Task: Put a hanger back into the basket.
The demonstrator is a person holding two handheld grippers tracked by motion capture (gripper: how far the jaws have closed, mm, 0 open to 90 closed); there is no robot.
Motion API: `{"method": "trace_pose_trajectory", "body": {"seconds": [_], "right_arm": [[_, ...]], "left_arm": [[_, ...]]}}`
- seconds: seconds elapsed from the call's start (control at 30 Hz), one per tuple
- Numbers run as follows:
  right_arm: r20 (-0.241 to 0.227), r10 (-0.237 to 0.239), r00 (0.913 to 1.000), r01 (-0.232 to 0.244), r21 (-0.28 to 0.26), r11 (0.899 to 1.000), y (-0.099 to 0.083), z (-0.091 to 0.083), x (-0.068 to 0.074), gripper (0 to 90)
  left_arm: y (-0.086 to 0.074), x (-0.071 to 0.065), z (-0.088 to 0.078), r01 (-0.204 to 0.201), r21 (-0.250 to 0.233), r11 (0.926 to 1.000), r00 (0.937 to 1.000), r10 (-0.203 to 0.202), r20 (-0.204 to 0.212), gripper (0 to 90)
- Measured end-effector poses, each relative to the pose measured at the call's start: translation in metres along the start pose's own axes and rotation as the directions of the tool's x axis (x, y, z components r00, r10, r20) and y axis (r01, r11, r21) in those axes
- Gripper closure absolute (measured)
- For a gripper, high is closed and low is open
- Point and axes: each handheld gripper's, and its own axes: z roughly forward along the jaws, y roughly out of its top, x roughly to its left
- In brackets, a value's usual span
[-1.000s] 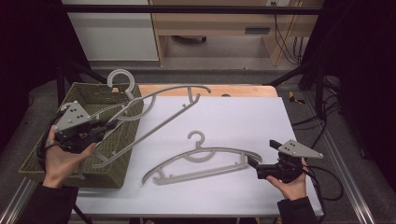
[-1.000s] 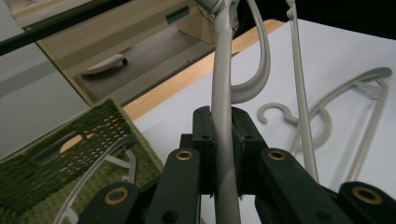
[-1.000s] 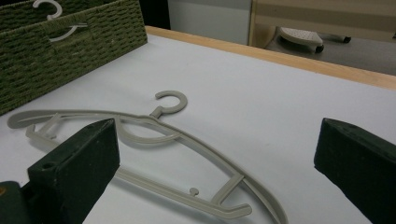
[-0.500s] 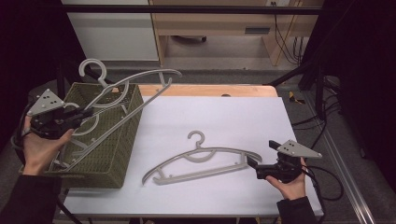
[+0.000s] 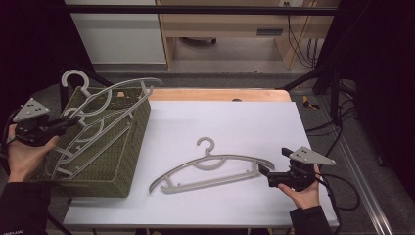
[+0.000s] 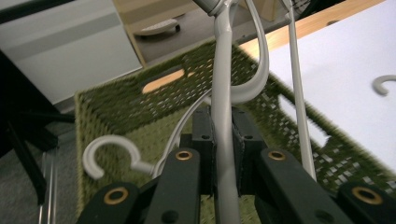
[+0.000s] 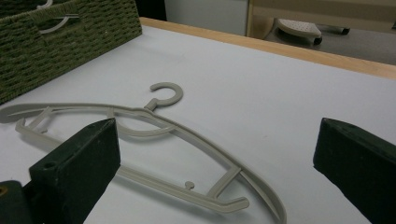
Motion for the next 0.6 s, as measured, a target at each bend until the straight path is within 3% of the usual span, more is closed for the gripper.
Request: {"method": "trace_pose_trajectory", "body": {"seconds": [0.27, 0.6], "right_arm": [[0.000, 0.001, 1.0000, -0.001, 0.009, 1.000, -0.001, 0.002, 0.000, 0.8], [-0.002, -0.006, 1.0000, 0.006, 0.015, 1.000, -0.001, 0.002, -0.001, 0.8]], "left_arm": [[-0.019, 0.020, 0.003, 0.018, 0.040, 0.9990, 0.9990, -0.016, -0.041, 82.0], [-0.033, 0.033, -0.001, 0.030, 0.068, 0.9972, 0.9962, -0.025, -0.084, 82.0]]}}
